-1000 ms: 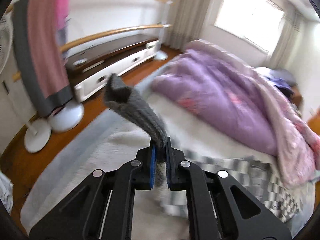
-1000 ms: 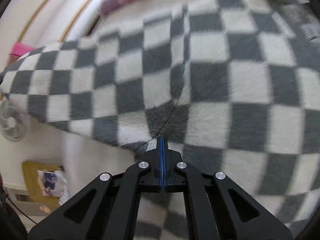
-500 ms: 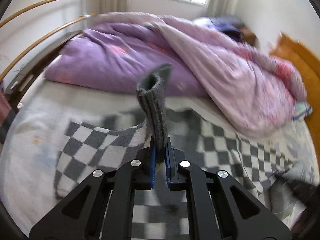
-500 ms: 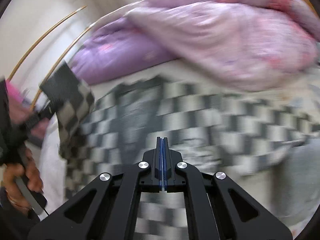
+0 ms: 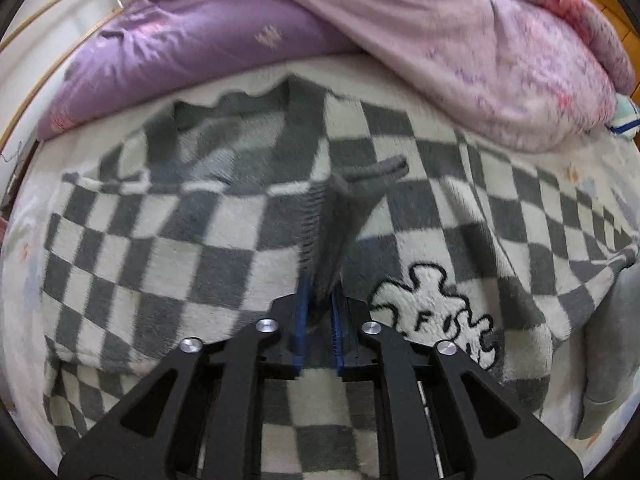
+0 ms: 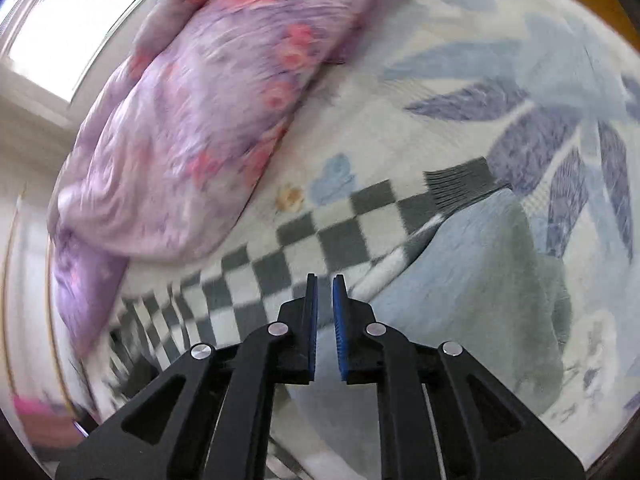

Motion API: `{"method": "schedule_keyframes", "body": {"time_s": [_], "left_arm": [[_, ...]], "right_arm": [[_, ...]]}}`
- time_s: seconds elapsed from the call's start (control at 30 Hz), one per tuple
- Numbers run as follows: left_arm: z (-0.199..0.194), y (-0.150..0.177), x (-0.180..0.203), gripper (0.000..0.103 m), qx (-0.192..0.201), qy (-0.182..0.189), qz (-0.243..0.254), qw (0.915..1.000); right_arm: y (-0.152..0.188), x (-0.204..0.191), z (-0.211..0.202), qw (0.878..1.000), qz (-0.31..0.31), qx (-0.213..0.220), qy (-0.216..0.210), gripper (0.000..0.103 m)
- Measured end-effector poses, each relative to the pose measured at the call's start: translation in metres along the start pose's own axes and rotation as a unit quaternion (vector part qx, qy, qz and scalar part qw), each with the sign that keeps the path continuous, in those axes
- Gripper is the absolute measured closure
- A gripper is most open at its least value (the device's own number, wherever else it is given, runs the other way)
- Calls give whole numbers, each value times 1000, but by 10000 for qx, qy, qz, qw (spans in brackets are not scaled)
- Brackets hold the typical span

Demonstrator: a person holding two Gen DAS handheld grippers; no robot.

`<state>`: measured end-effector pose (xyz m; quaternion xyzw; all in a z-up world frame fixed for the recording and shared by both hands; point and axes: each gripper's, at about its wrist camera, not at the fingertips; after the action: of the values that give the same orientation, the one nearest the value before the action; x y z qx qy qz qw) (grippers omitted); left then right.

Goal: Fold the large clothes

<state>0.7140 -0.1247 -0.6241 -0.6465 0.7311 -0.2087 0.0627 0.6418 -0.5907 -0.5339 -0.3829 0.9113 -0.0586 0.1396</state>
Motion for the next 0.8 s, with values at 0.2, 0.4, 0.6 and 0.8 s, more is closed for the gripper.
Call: {"method": "schedule_keyframes", "body": {"time_s": [0.2, 0.4, 0.6, 0.8], "left_arm": [[7, 4, 21, 51, -287, 539, 179, 9980], [-22, 3, 15, 46, 174, 791, -232, 9964], [-22, 2, -27, 41, 182, 349, -763, 9963], [7, 12, -50, 41, -255, 125, -931, 9953]], "right_arm": [[-27, 14, 35, 9939, 356, -814, 650, 57], [-35, 11, 59, 9903, 533, -968, 842, 57], [-36, 15, 72, 9837, 529, -1183, 1245, 57], [-25, 25, 84, 9820, 748, -1130, 1318, 56]]}}
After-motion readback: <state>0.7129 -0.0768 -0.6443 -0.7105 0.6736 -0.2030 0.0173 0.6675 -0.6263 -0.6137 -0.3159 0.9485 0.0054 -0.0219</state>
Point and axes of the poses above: each gripper's, at about its wrist camera, not at the fingertips, and z roughly the way its jaws point, x to its right, y to its underside, and after that the axes turned 14 degrees about y, right-handed
